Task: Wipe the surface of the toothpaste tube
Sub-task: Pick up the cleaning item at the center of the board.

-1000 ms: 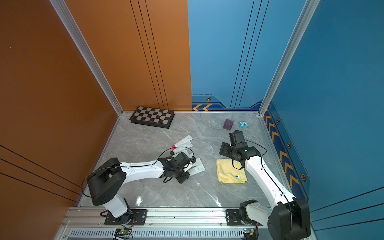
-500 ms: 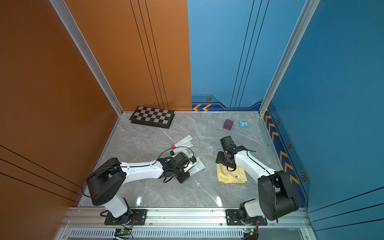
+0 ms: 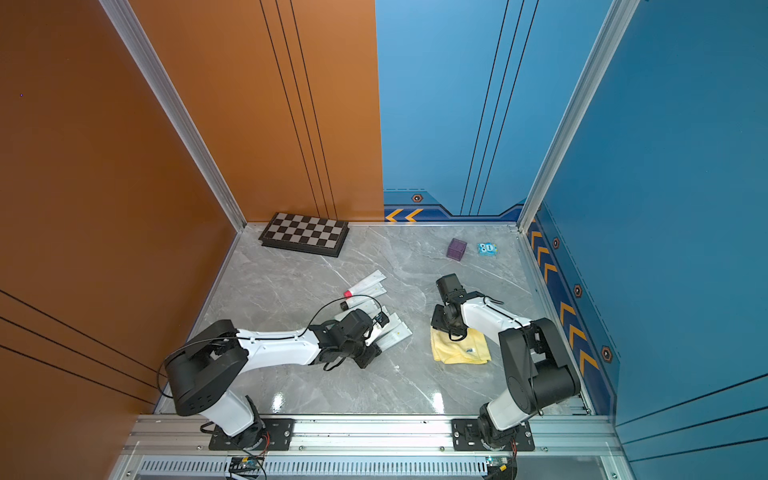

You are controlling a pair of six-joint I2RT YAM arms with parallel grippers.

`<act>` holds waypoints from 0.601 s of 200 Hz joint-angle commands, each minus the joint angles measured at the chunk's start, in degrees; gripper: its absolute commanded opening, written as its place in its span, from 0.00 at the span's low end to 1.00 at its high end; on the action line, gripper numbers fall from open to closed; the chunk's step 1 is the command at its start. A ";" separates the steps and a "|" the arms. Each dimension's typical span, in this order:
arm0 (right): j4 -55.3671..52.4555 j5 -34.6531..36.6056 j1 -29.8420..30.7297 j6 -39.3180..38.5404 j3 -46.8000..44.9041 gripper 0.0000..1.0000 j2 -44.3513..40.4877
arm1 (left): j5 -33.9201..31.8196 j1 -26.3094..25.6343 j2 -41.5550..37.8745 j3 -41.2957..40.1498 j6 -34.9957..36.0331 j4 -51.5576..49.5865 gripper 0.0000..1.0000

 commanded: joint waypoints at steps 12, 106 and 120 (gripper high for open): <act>2.06 -5.27 -0.23 0.00 -1.42 0.08 3.36 | 1.13 0.00 1.73 -3.29 -2.00 -0.35 0.32; 4.52 -14.04 1.99 -6.29 -1.13 0.00 -3.61 | 0.99 -0.34 1.96 -4.33 -2.09 2.16 0.32; 5.24 -14.93 3.21 -6.53 -1.35 0.00 -4.14 | 0.99 -0.51 2.25 -4.21 -1.97 2.19 0.32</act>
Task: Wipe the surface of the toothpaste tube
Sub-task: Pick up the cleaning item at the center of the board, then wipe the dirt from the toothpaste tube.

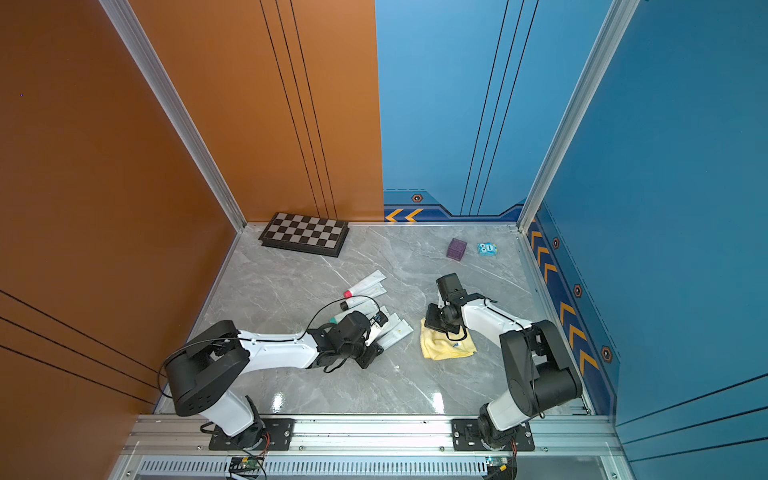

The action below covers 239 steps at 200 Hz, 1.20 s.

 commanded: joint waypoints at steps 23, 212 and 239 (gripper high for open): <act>4.17 -4.86 3.91 -1.55 -1.21 0.00 -1.88 | 0.09 -0.95 2.36 -2.04 -0.12 -2.82 0.32; 0.85 -2.95 9.33 0.39 0.30 0.22 2.00 | -1.50 -3.12 5.00 -2.05 -0.12 -1.79 0.35; 1.24 -4.03 9.57 0.41 0.67 0.19 1.47 | -1.28 -3.18 5.38 -2.05 -0.15 -1.22 0.34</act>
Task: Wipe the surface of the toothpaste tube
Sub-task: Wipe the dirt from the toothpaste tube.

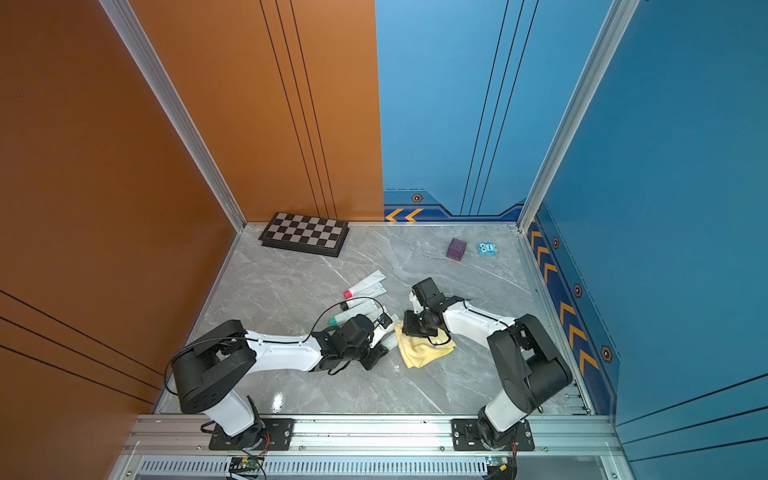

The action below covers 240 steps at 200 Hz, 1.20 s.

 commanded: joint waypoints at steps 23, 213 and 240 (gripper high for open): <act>-1.57 1.09 1.46 0.26 0.38 0.05 0.74 | 0.95 -1.19 3.64 -2.06 -0.07 -5.25 0.32; -6.24 2.36 7.66 -2.30 1.65 0.00 6.92 | 1.35 -3.62 7.51 -1.00 1.37 -4.79 0.16; -6.51 1.31 8.47 -1.80 1.41 0.00 6.82 | 1.10 -3.66 7.72 -0.92 1.37 -4.82 0.16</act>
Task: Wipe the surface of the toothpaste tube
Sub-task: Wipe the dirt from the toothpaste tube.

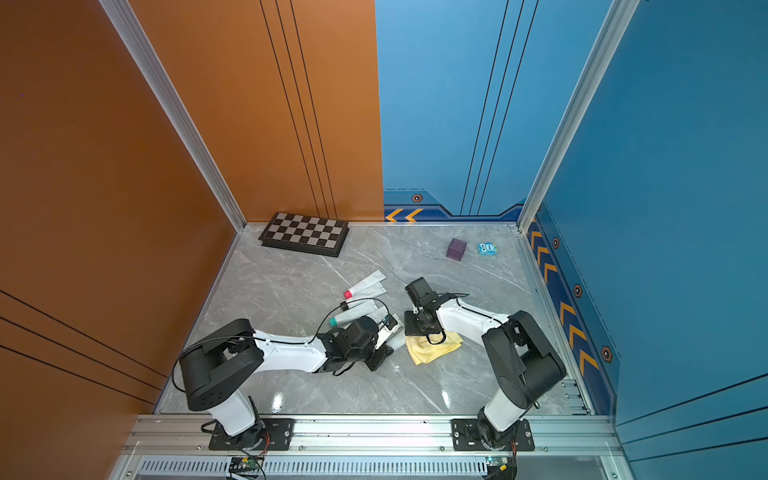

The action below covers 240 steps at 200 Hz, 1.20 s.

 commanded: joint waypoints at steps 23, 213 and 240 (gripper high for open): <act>-1.74 -13.49 6.09 1.68 -2.46 0.00 2.37 | 1.35 -1.98 5.87 -1.94 1.24 -7.64 0.16; 0.89 -17.69 2.95 5.26 -12.23 0.00 -2.39 | 1.68 -1.71 6.95 -2.64 -0.07 -4.82 0.15; -3.18 -13.55 1.57 3.51 -11.87 0.00 -3.13 | 1.76 -1.63 7.03 -2.64 0.00 -4.89 0.15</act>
